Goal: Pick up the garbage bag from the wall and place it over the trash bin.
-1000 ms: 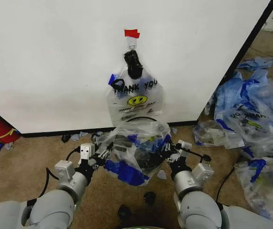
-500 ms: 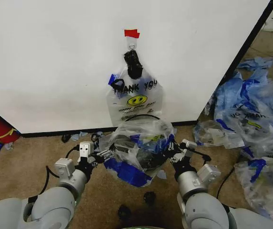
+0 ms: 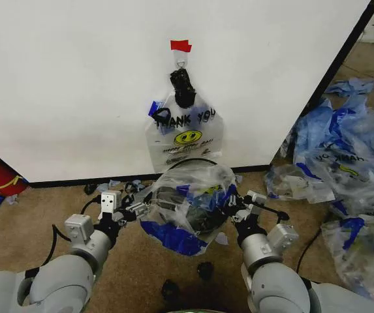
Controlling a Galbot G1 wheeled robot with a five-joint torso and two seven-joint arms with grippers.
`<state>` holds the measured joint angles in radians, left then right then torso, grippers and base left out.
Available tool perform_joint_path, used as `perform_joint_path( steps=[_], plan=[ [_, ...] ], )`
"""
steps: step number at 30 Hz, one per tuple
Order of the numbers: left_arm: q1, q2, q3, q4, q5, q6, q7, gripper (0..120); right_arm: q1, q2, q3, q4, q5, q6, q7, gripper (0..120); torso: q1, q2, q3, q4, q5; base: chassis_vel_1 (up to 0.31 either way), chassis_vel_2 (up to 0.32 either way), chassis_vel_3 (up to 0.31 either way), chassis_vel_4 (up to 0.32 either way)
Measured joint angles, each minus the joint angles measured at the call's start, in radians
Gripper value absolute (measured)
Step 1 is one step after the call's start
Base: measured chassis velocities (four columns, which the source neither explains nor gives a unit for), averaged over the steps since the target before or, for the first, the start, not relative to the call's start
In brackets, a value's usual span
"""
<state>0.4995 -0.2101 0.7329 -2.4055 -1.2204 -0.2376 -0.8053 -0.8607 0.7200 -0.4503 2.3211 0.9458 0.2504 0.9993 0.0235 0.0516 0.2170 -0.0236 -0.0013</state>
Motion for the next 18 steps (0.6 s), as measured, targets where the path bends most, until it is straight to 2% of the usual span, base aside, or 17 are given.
perform_joint_path(
  steps=[5, 7, 10, 11, 12, 13, 15, 18],
  plan=[
    [-0.035, 0.031, -0.019, -0.065, -0.045, -0.001, -0.001, 100, 0.003, 0.007, 0.001, -0.027, -0.006, 0.003, -0.008, 1, 0.000, 0.000, 0.000, 0.0002, 0.0005, 0.000, 0.000, 0.000, 0.000],
    [-0.043, 0.026, -0.028, -0.083, -0.072, -0.004, -0.001, 99, 0.005, 0.010, 0.001, -0.033, -0.008, 0.004, -0.009, 1, 0.000, 0.000, 0.000, 0.0002, 0.0005, 0.000, 0.000, 0.000, 0.000],
    [-0.065, -0.017, -0.059, -0.098, -0.191, -0.028, -0.001, 96, 0.011, 0.018, -0.002, -0.041, -0.011, 0.004, -0.009, 1, 0.000, 0.000, 0.000, -0.0001, 0.0001, 0.000, 0.000, 0.000, 0.000],
    [-0.065, -0.017, -0.059, -0.098, -0.191, -0.028, -0.001, 96, 0.011, 0.018, -0.002, -0.041, -0.011, 0.004, -0.009, 1, 0.000, 0.000, 0.000, -0.0001, 0.0001, 0.000, 0.000, 0.000, 0.000],
    [-0.073, -0.046, -0.079, -0.098, -0.267, -0.050, 0.008, 94, 0.016, 0.021, -0.006, -0.041, -0.012, 0.004, -0.008, 1, 0.000, 0.000, 0.000, -0.0002, 0.0000, 0.000, 0.000, 0.000, 0.000],
    [-0.075, -0.093, -0.120, -0.099, -0.398, -0.081, 0.031, 88, 0.030, 0.024, -0.016, -0.039, -0.011, 0.004, -0.007, 1, 0.000, 0.000, 0.000, 0.0000, 0.0004, 0.000, 0.000, 0.000, 0.000],
    [-0.075, -0.147, -0.158, -0.099, -0.525, -0.113, 0.057, 79, 0.043, 0.030, -0.024, -0.024, -0.002, 0.012, -0.013, 1, 0.000, 0.000, 0.000, -0.0001, 0.0001, 0.000, 0.000, 0.000, 0.000],
    [-0.075, -0.172, -0.167, -0.099, -0.572, -0.124, 0.062, 74, 0.049, 0.030, -0.029, -0.021, 0.001, 0.017, -0.018, 1, 0.000, 0.000, 0.000, 0.0000, 0.0004, 0.000, 0.000, 0.000, 0.000]
  ],
)
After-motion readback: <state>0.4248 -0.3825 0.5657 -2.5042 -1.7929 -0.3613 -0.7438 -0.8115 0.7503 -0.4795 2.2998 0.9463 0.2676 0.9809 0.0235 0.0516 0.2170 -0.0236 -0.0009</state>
